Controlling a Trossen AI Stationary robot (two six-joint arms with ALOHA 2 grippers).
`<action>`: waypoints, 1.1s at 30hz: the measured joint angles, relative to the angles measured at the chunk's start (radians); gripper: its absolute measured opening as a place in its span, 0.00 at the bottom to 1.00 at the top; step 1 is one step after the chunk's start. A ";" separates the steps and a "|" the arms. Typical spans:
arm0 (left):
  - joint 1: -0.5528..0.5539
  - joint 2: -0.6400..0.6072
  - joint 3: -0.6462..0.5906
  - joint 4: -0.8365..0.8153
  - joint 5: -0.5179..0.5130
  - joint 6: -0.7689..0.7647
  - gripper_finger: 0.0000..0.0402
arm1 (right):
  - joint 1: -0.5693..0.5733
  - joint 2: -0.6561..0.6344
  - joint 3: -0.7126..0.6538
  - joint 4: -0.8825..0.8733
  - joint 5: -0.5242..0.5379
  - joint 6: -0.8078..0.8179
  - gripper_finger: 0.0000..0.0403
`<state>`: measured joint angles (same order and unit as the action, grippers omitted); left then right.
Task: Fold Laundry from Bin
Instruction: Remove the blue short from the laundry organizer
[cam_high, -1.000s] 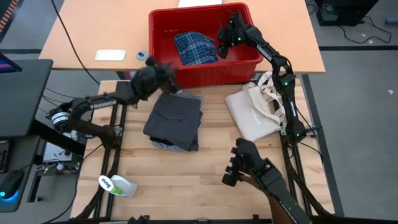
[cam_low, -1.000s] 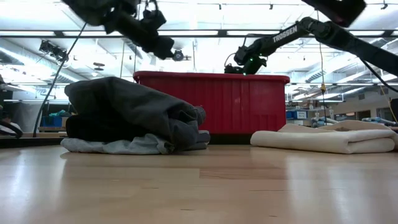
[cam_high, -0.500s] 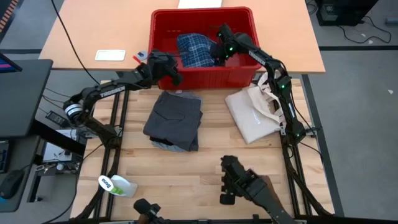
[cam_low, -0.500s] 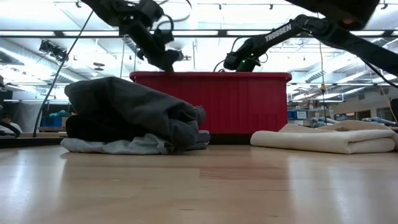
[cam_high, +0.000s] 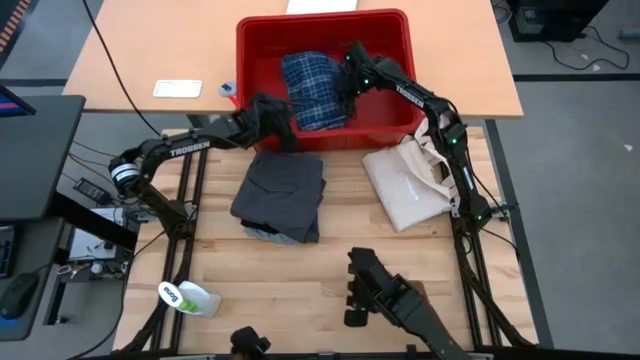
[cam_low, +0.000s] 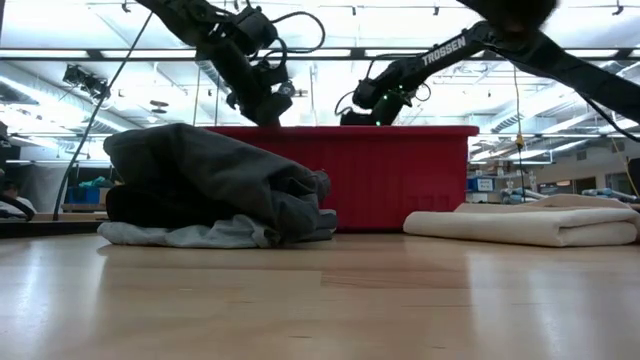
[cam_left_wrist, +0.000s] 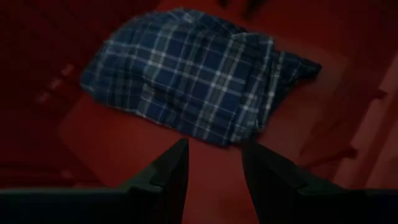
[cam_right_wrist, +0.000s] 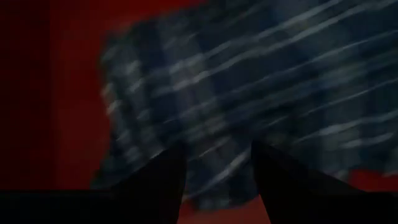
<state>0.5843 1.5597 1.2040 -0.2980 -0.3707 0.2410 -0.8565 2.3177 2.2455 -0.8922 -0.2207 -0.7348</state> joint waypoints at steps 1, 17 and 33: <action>-0.004 0.003 -0.001 -0.010 0.000 -0.007 0.38 | -0.004 -0.002 0.000 0.043 -0.014 0.012 0.47; -0.005 0.006 -0.004 -0.034 0.078 -0.049 0.38 | -0.011 0.003 -0.232 0.666 -0.037 0.056 0.68; -0.006 0.009 -0.006 -0.006 0.081 -0.017 0.38 | -0.017 0.004 -0.388 0.723 0.013 0.264 0.90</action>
<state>0.5787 1.5688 1.1976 -0.3038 -0.2895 0.2241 -0.8730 2.3219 1.8571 -0.1690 -0.2077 -0.4710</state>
